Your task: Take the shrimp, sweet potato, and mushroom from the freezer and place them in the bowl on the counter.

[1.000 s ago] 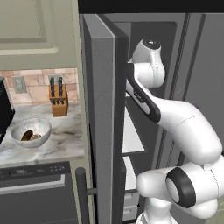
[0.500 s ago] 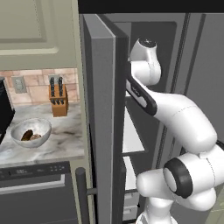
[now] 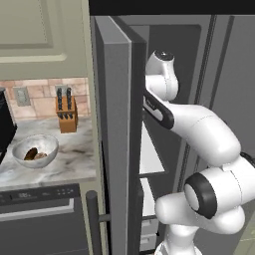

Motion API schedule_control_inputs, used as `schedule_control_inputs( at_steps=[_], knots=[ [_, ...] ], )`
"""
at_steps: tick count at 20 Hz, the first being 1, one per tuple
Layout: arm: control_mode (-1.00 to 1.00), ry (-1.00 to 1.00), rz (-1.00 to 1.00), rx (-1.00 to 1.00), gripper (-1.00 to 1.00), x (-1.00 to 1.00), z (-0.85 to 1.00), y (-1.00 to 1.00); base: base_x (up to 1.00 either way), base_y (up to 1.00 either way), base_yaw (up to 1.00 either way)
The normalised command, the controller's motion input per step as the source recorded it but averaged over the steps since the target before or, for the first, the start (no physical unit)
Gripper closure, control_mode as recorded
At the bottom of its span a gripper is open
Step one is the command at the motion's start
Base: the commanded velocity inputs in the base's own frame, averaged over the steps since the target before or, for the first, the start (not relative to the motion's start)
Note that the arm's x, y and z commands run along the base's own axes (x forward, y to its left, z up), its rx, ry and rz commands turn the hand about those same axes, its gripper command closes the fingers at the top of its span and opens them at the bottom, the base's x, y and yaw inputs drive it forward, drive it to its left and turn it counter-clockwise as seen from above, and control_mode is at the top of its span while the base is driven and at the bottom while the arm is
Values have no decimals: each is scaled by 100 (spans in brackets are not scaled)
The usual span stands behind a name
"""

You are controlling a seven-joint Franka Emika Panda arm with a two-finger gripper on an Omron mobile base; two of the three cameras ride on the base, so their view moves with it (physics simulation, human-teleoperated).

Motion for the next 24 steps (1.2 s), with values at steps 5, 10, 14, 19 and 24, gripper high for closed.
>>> schedule_control_inputs(
  at_steps=[5, 10, 14, 19, 24],
  knots=[
    [-100, -2, 3, 0, -100, 29, -2, 1, 0, 0, 0],
    [-100, 0, 0, 0, -100, 45, 0, 13, 0, 0, 0],
    [-100, 1, 0, 0, -100, 47, -3, 13, 0, 0, 0],
    [-100, 0, 0, 0, -100, 30, -31, 1, 0, 0, 0],
    [-100, 0, 0, 0, -100, 6, -52, 0, 0, 0, 0]
  ],
)
